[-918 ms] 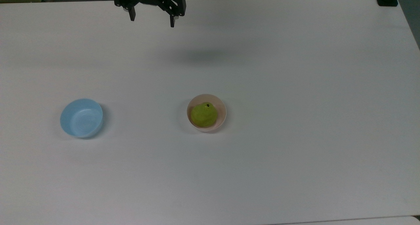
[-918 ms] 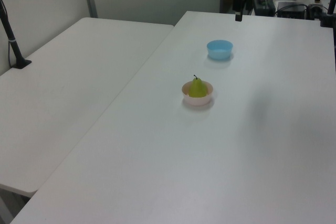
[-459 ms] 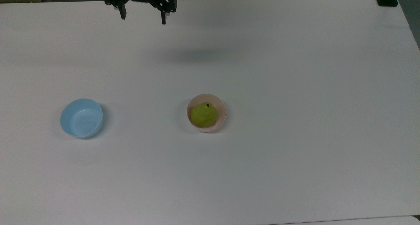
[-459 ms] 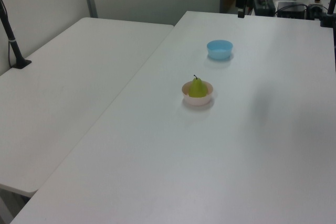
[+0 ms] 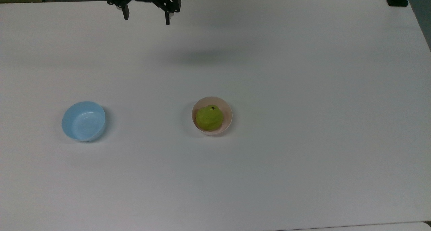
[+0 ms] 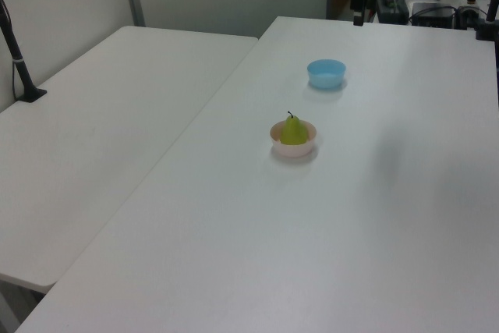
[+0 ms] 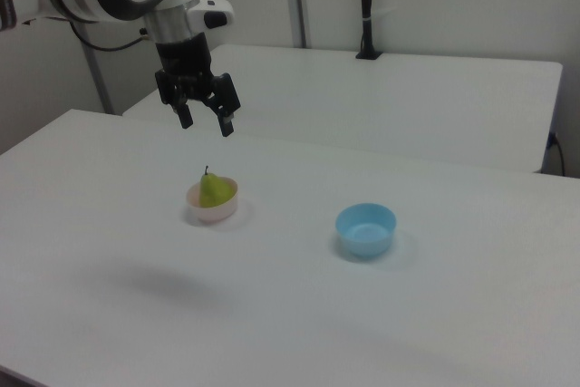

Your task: Pick up a pear from the bowl

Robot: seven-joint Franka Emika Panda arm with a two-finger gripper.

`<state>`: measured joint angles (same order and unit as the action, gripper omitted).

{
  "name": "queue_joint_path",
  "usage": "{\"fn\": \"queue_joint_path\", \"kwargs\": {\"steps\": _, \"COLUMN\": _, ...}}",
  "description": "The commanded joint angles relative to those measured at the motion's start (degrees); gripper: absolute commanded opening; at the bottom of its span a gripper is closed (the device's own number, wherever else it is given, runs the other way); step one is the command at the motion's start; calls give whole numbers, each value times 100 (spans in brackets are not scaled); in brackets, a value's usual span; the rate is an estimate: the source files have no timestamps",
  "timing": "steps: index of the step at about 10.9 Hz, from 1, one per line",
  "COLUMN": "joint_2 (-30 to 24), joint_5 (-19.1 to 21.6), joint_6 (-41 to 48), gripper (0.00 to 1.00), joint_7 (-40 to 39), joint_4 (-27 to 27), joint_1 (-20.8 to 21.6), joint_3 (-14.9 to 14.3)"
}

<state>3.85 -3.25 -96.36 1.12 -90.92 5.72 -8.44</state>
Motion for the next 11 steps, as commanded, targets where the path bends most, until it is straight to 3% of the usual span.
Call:
{"fn": "queue_joint_path", "kwargs": {"steps": 1, "joint_2": -34, "joint_5": 26, "joint_6": -67, "gripper": 100, "joint_7": -112, "joint_4": -75, "joint_1": 26, "joint_3": -8}}
{"fn": "queue_joint_path", "kwargs": {"steps": 5, "joint_2": 413, "joint_5": 308, "joint_6": -733, "gripper": 100, "joint_7": -112, "joint_4": -84, "joint_1": 209, "joint_3": 62}}
{"fn": "queue_joint_path", "kwargs": {"steps": 11, "joint_2": 1818, "joint_5": 212, "joint_6": -2358, "gripper": 100, "joint_7": 107, "joint_4": -66, "joint_1": 912, "joint_3": 53}}
